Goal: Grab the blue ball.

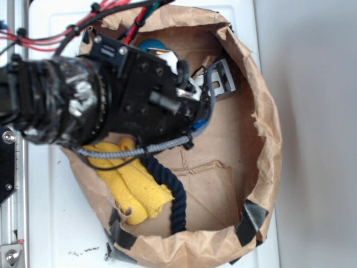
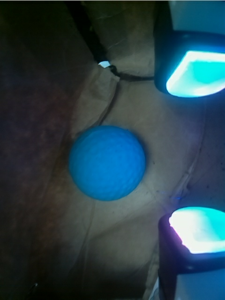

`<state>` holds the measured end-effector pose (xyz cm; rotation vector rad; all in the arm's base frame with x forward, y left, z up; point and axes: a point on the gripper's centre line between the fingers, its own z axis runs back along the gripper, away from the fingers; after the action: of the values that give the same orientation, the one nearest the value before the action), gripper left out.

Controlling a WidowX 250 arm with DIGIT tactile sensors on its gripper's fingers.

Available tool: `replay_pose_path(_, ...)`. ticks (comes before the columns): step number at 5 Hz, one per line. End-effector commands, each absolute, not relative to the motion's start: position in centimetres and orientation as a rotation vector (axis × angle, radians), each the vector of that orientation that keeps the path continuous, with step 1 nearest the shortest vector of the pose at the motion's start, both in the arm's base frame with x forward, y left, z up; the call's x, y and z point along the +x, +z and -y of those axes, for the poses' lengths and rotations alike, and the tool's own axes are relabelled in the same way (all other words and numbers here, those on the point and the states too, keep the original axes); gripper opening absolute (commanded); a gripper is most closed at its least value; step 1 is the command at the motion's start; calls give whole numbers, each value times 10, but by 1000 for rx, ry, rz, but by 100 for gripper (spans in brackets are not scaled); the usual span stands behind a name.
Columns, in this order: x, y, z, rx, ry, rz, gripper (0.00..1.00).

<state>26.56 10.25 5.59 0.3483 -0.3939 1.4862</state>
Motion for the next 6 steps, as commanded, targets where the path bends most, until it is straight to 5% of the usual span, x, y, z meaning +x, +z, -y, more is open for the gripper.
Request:
replay_pose_path(1, 261, 60, -121, 430, 1539, 525, 100)
replay_pose_path(4, 254, 57, -133, 448, 1570, 569, 100)
replay_pose_path(5, 230, 53, -133, 490, 1572, 575, 100)
replay_pose_path(6, 232, 45, -138, 557, 1582, 593, 100)
